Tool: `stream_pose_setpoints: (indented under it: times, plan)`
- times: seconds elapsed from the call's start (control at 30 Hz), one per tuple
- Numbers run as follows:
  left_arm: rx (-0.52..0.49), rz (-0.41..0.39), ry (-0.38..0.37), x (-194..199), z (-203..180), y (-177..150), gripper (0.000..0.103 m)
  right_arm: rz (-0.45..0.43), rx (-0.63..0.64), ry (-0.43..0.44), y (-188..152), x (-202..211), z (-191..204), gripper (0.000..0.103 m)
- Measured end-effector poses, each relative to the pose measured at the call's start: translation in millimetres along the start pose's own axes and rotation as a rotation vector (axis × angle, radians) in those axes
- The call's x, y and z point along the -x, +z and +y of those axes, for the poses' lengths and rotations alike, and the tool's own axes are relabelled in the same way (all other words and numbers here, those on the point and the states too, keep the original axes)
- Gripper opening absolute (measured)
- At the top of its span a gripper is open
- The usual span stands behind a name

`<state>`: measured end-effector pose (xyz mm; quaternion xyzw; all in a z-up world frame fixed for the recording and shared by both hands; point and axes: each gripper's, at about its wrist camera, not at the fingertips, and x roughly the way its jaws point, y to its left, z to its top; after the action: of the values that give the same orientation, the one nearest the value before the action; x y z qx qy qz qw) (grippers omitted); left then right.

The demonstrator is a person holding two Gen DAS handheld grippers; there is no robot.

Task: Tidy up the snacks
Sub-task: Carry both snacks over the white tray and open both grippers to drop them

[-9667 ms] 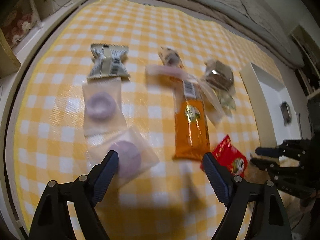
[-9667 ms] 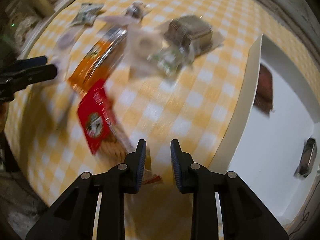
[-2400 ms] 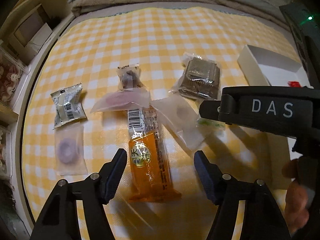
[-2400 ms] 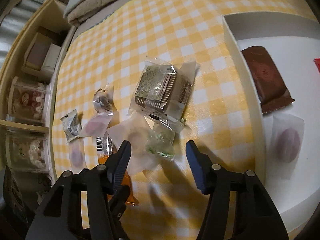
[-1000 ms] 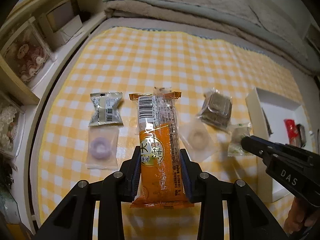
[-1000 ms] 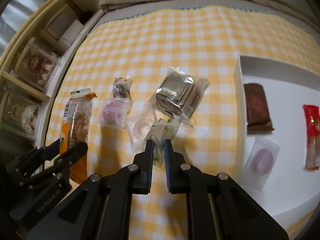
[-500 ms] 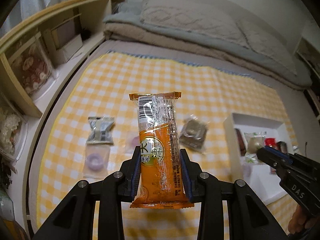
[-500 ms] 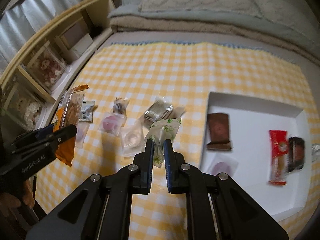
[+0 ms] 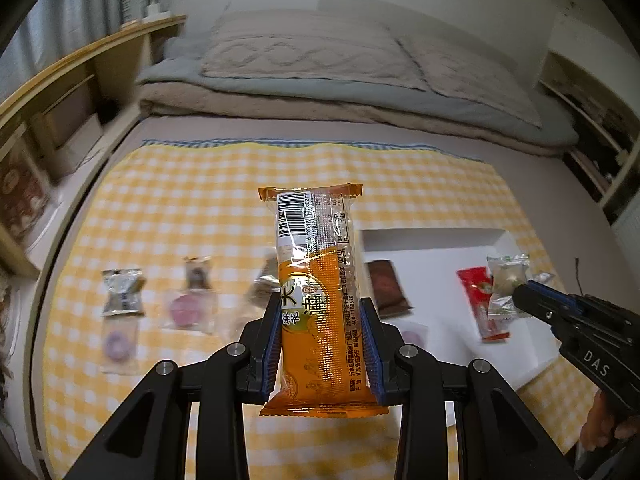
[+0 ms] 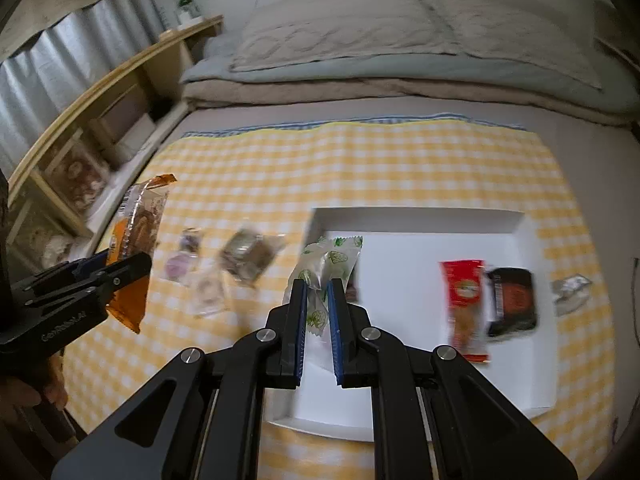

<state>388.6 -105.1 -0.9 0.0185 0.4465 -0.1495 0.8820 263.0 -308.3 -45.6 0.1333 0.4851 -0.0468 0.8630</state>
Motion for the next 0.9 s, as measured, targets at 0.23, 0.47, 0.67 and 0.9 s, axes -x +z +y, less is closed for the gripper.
stream_pose_setpoints:
  times: [0.23,0.47,0.67,0.9]
  plan:
    - [-0.035,0.029,-0.104,-25,-47,9,0.035,-0.004,-0.027,-0.043,-12,13,-42,0.011]
    - [-0.07,0.091,-0.189,-62,-82,12,0.035,0.004,-0.065,-0.08,-18,18,-79,0.011]
    - [-0.024,0.163,-0.282,-106,-98,13,0.035,0.024,-0.081,-0.096,-19,12,-97,0.011]
    - [0.0,0.187,-0.315,-155,-103,17,0.035,0.064,-0.077,-0.118,-20,-3,-108,0.011]
